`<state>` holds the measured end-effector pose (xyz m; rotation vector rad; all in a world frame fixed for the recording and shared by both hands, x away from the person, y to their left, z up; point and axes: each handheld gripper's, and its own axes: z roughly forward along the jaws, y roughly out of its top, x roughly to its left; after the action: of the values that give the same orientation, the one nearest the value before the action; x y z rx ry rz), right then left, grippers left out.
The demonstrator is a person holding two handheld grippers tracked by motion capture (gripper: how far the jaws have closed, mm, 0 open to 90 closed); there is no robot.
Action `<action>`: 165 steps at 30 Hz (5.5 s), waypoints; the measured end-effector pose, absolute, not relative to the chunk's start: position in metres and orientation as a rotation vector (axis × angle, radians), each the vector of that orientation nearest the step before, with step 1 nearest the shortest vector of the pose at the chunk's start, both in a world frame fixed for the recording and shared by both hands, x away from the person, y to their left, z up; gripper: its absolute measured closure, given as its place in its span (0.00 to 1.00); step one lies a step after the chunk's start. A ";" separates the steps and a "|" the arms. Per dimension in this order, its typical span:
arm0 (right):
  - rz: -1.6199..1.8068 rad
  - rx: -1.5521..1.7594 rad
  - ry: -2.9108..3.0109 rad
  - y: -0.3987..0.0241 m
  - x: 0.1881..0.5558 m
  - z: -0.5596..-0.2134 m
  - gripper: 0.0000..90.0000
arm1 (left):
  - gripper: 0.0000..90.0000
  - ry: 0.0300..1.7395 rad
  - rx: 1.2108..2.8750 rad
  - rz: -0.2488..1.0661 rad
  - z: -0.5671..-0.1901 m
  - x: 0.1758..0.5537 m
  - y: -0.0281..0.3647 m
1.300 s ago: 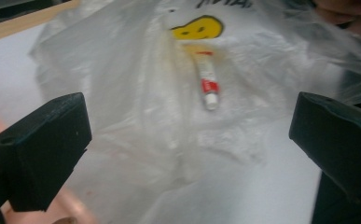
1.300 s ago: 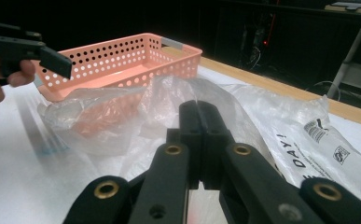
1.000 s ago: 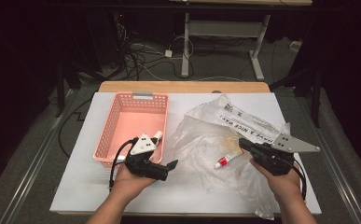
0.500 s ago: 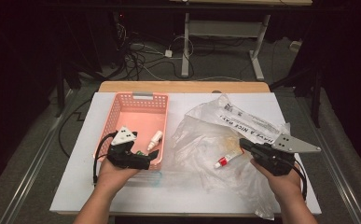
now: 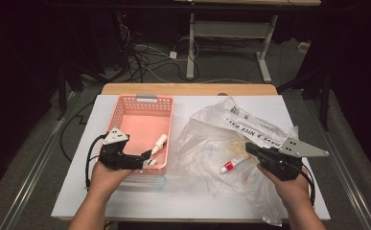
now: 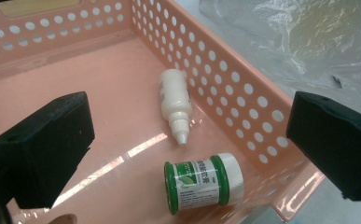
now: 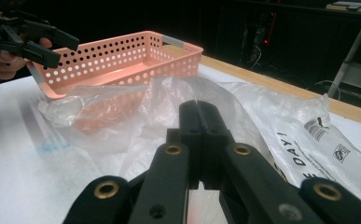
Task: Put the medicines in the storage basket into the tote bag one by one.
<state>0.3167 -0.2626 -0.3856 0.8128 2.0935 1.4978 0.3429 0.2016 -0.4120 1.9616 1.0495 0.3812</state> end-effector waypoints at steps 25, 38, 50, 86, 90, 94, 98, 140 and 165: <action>1.504 0.817 2.100 -0.261 0.316 -0.387 1.00 | 0.03 1.223 2.343 0.076 -0.414 0.390 0.174; 1.507 0.820 2.092 -0.263 0.315 -0.385 1.00 | 0.07 1.321 2.508 -0.086 -0.421 0.411 0.160; 1.509 0.816 2.086 -0.265 0.314 -0.385 1.00 | 0.17 1.399 2.600 -0.202 -0.428 0.420 0.155; 1.512 0.808 2.081 -0.264 0.312 -0.383 1.00 | 0.39 1.397 2.475 -0.156 -0.424 0.413 0.159; 1.512 0.808 2.081 -0.264 0.312 -0.383 1.00 | 0.39 1.388 2.455 -0.107 -0.423 0.409 0.160; 1.511 0.810 2.083 -0.264 0.312 -0.383 1.00 | 0.39 1.371 2.438 -0.049 -0.421 0.405 0.161; 1.514 0.810 2.081 -0.264 0.312 -0.383 1.00 | 0.39 1.347 2.420 0.008 -0.420 0.400 0.163; 1.511 0.814 2.076 -0.265 0.312 -0.385 1.00 | 0.39 1.108 2.014 0.397 -0.424 0.346 0.184; 1.520 0.812 2.065 -0.264 0.313 -0.382 1.00 | 0.39 0.973 1.938 0.405 -0.405 0.328 0.161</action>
<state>0.3133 -0.2637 -0.3819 0.8115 2.0647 1.5199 0.3279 0.1611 -0.4054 1.9376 0.9731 0.4052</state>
